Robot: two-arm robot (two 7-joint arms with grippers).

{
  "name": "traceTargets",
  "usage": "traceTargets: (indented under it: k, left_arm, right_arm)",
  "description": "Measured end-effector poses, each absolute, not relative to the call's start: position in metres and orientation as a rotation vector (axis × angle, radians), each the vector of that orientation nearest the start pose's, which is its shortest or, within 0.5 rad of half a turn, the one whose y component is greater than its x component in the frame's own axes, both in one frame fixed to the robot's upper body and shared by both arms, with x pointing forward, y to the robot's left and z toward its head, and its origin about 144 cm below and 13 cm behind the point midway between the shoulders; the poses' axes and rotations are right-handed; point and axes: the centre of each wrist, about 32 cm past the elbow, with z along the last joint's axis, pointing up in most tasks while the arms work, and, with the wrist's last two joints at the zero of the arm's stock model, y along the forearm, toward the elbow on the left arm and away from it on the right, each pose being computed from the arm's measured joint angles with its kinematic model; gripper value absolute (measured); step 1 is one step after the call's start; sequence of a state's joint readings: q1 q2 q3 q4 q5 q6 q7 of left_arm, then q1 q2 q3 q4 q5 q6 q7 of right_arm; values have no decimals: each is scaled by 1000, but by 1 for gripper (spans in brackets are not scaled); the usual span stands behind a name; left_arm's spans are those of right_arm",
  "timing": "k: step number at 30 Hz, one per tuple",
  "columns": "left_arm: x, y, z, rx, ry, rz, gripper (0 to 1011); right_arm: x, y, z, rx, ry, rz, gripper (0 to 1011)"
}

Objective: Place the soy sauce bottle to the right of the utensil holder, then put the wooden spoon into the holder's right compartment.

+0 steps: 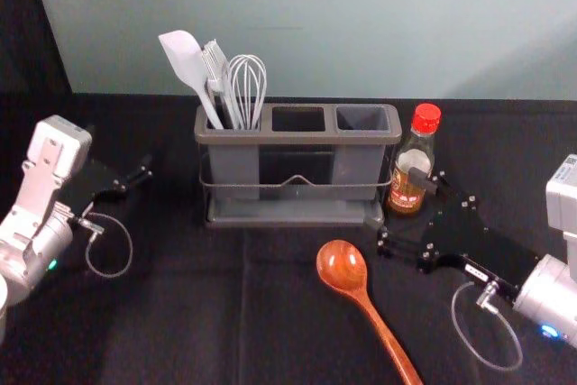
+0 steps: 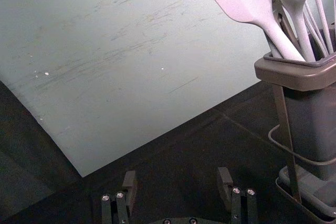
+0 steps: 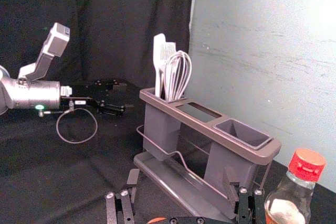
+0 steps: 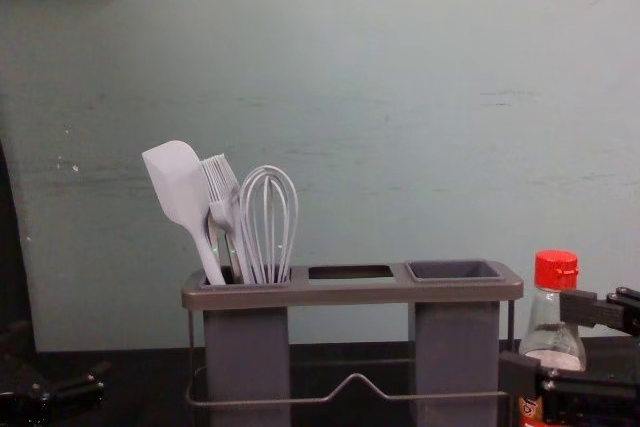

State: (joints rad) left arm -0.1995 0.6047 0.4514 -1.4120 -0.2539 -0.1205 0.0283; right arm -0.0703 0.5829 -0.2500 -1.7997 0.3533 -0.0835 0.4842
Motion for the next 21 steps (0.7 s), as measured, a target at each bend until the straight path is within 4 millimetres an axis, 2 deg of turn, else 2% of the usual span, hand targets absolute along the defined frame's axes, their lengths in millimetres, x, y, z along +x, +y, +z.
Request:
traceTargets:
  k: [14, 21]
  left_arm:
    - [489, 310, 1140, 304, -285, 1248, 1005]
    - [489, 310, 1140, 304, -285, 1248, 1005]
  right_arm:
    - [428, -286, 1187, -100, -178, -742, 1003]
    - [433, -279, 1197, -197, 13, -723, 1003]
